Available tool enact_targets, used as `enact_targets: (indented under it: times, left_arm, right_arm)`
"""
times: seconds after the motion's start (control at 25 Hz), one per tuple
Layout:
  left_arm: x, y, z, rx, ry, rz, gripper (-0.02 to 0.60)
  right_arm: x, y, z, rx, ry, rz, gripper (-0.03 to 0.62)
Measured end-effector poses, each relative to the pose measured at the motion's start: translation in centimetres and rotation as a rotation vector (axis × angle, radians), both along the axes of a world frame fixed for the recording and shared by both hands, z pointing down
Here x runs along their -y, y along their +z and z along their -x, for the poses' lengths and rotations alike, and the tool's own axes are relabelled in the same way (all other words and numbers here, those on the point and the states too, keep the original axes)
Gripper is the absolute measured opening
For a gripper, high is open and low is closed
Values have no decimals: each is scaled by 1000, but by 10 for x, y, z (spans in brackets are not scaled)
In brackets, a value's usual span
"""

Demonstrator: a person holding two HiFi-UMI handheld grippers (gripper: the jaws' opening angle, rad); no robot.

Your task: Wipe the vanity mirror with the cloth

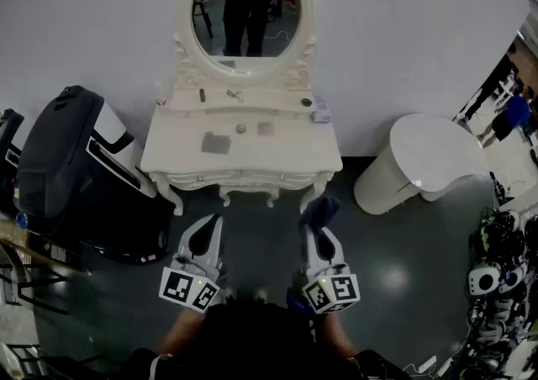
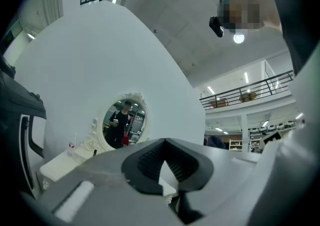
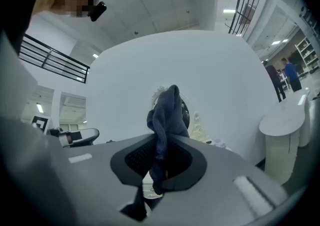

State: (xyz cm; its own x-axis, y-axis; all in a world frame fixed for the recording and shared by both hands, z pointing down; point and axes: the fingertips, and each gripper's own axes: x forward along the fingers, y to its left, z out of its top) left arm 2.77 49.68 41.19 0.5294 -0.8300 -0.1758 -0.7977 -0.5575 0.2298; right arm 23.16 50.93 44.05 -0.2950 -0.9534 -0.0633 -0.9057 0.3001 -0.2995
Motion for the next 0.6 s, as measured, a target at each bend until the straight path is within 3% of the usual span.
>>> enact_targets:
  times: [0.6]
  left_arm:
    - [3,-3,-9,-4,-7,-5,2]
  right_arm:
    - [2,-1,-12,23,2,-9,40]
